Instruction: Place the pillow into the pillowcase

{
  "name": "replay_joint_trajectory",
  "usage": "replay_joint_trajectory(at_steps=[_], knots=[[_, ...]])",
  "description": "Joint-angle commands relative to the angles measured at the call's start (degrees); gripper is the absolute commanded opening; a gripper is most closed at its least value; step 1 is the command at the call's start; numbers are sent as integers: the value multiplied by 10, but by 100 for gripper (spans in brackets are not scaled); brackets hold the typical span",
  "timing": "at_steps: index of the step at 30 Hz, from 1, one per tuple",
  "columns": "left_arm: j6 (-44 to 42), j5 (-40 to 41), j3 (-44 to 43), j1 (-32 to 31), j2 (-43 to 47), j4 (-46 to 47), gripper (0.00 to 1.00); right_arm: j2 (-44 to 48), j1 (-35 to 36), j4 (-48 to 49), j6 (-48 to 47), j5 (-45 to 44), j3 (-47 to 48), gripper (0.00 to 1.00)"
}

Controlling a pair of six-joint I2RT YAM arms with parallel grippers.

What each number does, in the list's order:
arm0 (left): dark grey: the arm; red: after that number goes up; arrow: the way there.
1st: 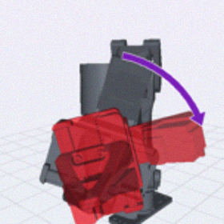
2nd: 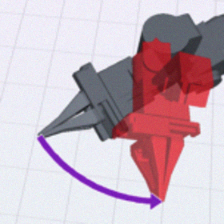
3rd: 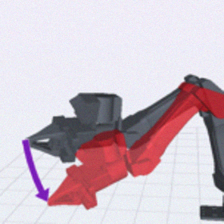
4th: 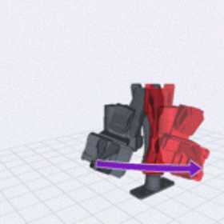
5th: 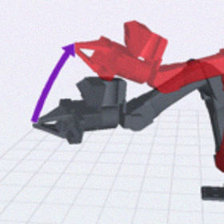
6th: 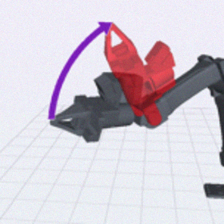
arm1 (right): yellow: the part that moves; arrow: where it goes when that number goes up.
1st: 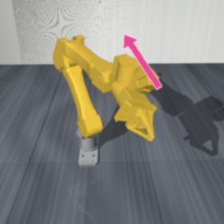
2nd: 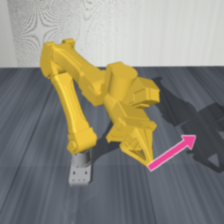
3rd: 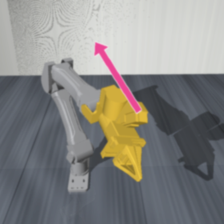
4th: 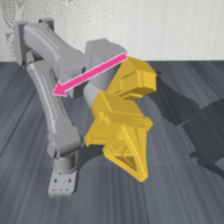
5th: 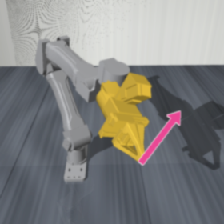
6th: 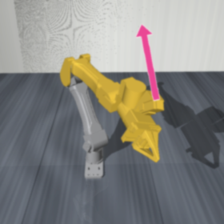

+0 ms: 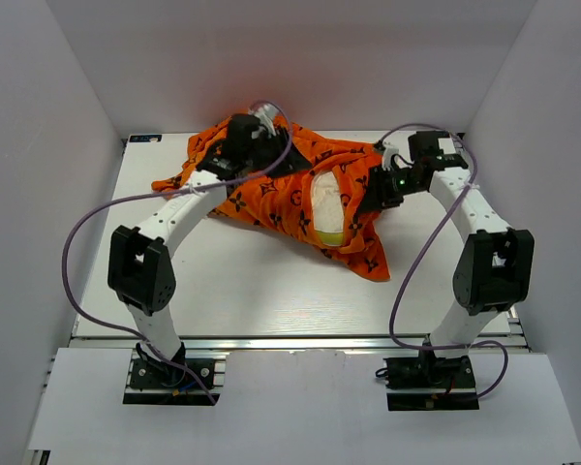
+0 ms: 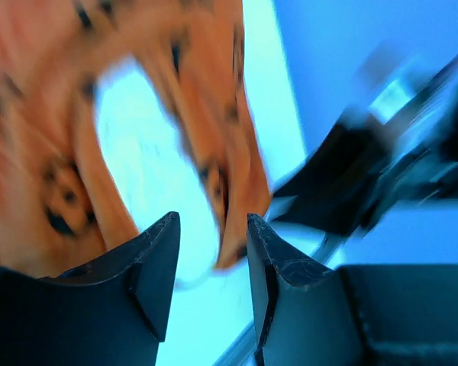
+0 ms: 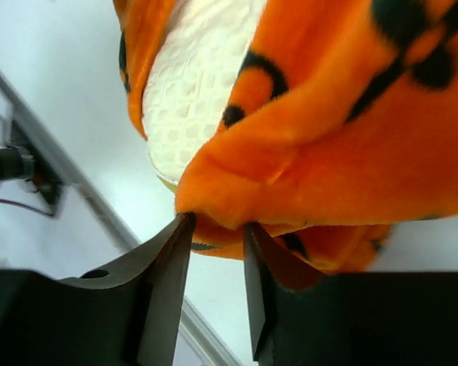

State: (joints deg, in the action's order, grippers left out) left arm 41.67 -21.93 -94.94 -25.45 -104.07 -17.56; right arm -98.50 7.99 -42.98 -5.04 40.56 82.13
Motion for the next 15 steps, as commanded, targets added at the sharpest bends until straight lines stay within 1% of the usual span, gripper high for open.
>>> replay_joint_trajectory(at_steps=[1, 3, 5, 6, 7, 8, 10, 12, 15], knots=[[-64, -15, 77, -49, 36, -6, 50, 72, 0, -40, -109, -54, 89, 40], [-70, -1, 98, -75, 47, -3, 49, 103, 2, -25, -137, -87, 105, 41], [-70, 3, 120, -85, 48, 9, 48, 146, 36, 2, -157, -142, 100, 45], [-66, 7, 126, -91, 47, 11, 49, 158, 54, 10, -160, -198, 86, 46], [-64, 6, 135, -92, 44, 22, 49, 172, 79, 14, -160, -202, 79, 50], [-60, 4, 137, -92, 37, 26, 48, 176, 88, 15, -151, -203, 72, 51], [-56, 14, 140, -95, 31, 35, 48, 179, 119, 16, -108, -217, 49, 56], [-52, 23, 143, -95, 18, 36, 48, 175, 158, 17, -82, -254, 26, 58], [-41, 48, 156, -96, 2, 53, 49, 157, 177, 26, -40, -281, 3, 59]])
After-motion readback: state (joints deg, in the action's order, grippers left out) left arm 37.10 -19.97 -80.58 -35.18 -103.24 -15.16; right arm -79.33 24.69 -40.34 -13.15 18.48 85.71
